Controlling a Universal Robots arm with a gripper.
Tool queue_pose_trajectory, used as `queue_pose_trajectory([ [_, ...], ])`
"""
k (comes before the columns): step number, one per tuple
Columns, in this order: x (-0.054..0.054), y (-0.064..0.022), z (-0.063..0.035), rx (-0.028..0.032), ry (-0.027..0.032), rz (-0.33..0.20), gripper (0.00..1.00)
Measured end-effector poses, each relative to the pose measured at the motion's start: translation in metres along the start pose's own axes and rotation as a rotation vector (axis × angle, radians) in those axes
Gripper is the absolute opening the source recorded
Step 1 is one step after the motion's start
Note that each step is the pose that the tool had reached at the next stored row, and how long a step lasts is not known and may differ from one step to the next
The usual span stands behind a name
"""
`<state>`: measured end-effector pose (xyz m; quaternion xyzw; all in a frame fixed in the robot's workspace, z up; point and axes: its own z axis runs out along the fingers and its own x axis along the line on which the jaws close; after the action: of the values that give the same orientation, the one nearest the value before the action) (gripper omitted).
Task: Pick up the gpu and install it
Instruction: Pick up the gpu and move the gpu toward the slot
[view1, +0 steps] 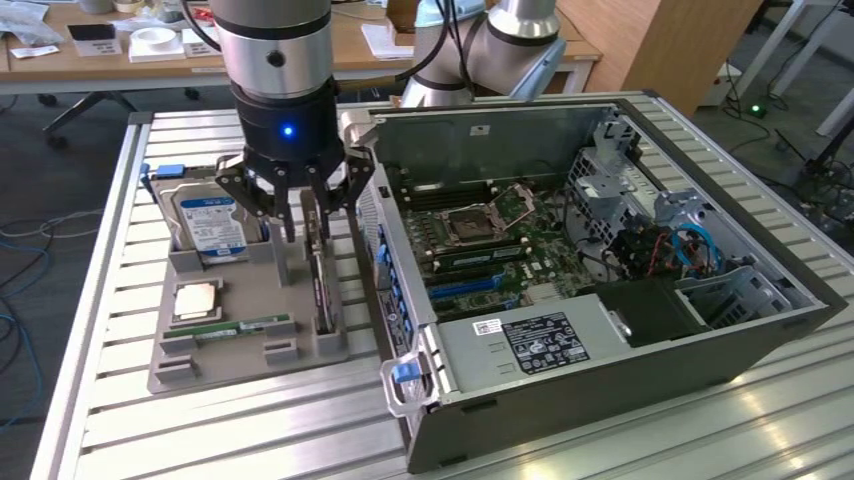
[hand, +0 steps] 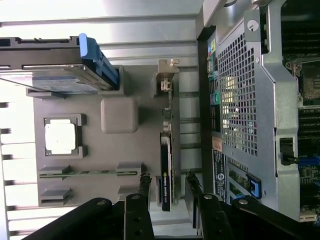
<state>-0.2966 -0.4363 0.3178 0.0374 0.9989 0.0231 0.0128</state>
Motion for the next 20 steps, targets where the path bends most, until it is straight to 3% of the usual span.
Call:
queue_pose_trajectory([
  [8,-0.002,0.0002,0.0013,-0.0004,-0.0003,0.000,0.42],
  [20,-0.005,-0.0001,0.0110,-0.0002,-0.0001,0.000,0.42],
])
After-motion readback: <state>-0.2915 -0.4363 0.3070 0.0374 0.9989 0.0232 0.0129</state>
